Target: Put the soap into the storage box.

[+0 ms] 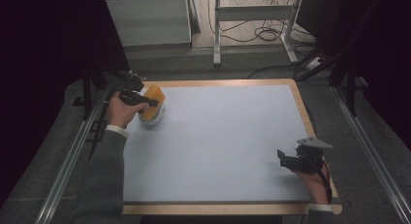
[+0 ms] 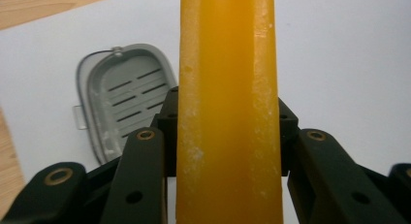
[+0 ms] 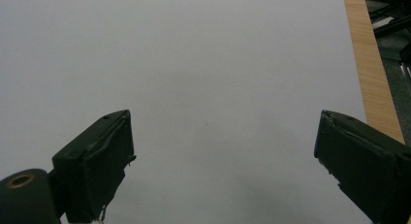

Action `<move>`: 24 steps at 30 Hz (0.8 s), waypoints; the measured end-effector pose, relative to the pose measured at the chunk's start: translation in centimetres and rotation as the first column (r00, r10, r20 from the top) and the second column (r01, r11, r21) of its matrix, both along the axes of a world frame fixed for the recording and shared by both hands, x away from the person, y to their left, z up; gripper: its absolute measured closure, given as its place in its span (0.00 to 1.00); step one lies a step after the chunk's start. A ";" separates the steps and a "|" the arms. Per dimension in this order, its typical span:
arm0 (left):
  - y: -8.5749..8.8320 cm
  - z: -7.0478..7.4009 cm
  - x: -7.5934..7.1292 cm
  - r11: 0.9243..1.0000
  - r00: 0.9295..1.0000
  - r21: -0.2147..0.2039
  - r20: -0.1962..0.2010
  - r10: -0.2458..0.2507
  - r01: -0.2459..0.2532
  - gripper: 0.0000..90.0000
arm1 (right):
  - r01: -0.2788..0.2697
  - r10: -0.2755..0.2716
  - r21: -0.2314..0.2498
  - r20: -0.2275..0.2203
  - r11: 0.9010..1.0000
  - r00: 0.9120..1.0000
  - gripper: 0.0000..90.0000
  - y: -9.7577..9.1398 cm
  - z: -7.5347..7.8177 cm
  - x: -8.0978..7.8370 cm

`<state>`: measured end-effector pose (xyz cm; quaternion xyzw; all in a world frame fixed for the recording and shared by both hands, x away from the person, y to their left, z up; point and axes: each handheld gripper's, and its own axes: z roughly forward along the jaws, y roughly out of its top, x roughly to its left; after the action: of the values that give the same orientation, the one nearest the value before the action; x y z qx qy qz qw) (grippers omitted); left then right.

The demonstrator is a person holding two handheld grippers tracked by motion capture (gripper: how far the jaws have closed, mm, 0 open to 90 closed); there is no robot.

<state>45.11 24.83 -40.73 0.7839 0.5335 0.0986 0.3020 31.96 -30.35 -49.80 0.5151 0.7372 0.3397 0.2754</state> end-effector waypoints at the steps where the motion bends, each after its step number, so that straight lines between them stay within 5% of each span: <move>1: 0.0 -0.1 0.1 1.000 1.000 -0.004 -0.001 0.001 -0.001 0.68 | -0.001 0.001 -0.003 0.000 1.000 1.000 0.08 0.0 0.0 0.0; 24: 0.7 -2.6 3.1 0.999 0.997 -0.019 -0.066 0.046 -0.047 0.68 | -0.001 0.001 -0.010 -0.013 1.000 1.000 0.08 0.1 -0.4 0.1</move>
<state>48.16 25.58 -43.32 0.7709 0.5622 0.0741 0.2901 32.07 -30.28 -50.18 0.5157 0.7408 0.3327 0.2730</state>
